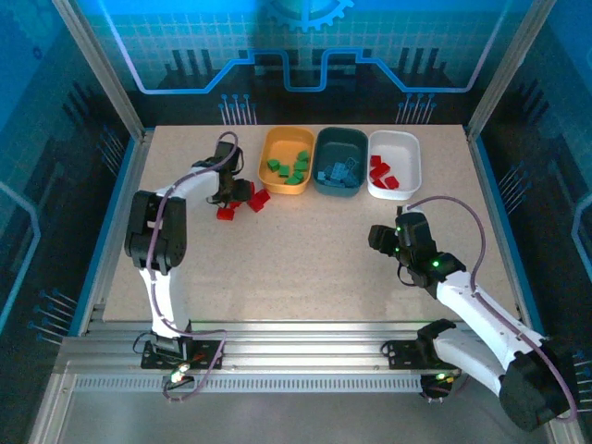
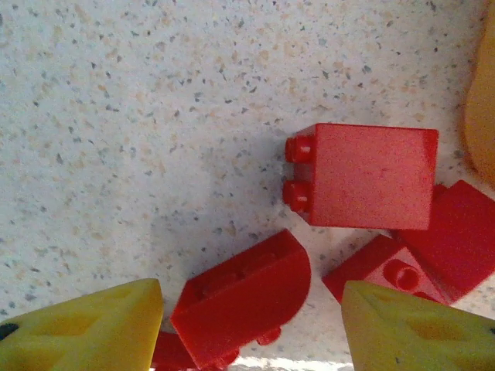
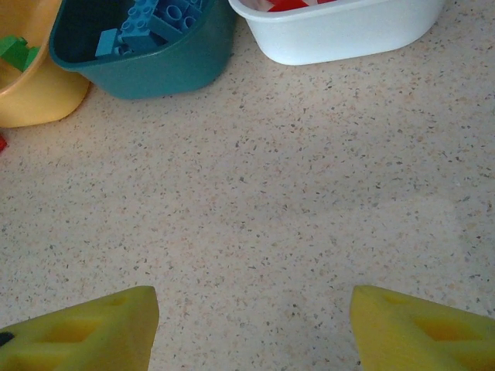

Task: Sort the legos into containers by color

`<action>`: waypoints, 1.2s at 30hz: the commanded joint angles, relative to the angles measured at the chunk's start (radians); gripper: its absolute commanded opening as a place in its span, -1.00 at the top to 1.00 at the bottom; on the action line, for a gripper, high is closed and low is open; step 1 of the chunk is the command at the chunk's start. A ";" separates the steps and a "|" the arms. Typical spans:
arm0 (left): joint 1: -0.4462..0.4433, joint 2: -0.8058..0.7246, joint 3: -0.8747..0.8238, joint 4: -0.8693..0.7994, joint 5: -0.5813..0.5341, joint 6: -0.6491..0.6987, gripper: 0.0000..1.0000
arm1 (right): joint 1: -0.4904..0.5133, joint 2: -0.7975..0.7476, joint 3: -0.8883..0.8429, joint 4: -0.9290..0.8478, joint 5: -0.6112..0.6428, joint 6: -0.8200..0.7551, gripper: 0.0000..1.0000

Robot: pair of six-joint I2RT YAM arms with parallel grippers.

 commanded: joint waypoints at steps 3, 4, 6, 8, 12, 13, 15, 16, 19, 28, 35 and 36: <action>-0.008 0.021 0.046 -0.023 -0.068 0.131 -0.27 | 0.016 -0.008 0.031 0.021 -0.002 -0.013 -0.36; -0.008 0.024 0.043 -0.017 -0.047 0.138 -0.27 | 0.015 -0.009 0.032 0.021 -0.005 -0.012 -0.36; -0.011 0.035 0.045 -0.016 -0.025 0.143 -0.21 | 0.016 -0.007 0.033 0.021 -0.007 -0.012 -0.36; -0.017 0.046 0.048 -0.030 -0.023 0.152 -0.15 | 0.017 -0.006 0.033 0.021 -0.007 -0.012 -0.36; -0.025 0.049 0.046 -0.042 -0.018 0.161 -0.13 | 0.016 -0.008 0.033 0.021 -0.009 -0.010 -0.36; -0.024 0.055 0.057 -0.058 -0.006 0.159 -0.12 | 0.017 -0.009 0.033 0.020 -0.009 -0.010 -0.36; -0.026 0.073 0.077 -0.087 0.019 0.153 -0.10 | 0.017 -0.008 0.033 0.019 -0.010 -0.011 -0.36; -0.027 0.081 0.087 -0.101 0.022 0.149 -0.06 | 0.018 -0.010 0.033 0.018 -0.009 -0.010 -0.36; -0.029 0.090 0.093 -0.123 0.017 0.132 0.05 | 0.017 -0.018 0.033 0.015 -0.005 -0.010 -0.36; -0.035 0.086 0.093 -0.163 0.042 0.087 0.22 | 0.017 -0.028 0.033 0.012 -0.007 -0.010 -0.36; -0.046 0.084 0.095 -0.186 0.078 0.054 0.07 | 0.017 -0.034 0.031 0.010 -0.006 -0.011 -0.36; -0.047 0.082 0.093 -0.186 0.081 0.053 0.06 | 0.017 -0.034 0.032 0.010 -0.006 -0.011 -0.36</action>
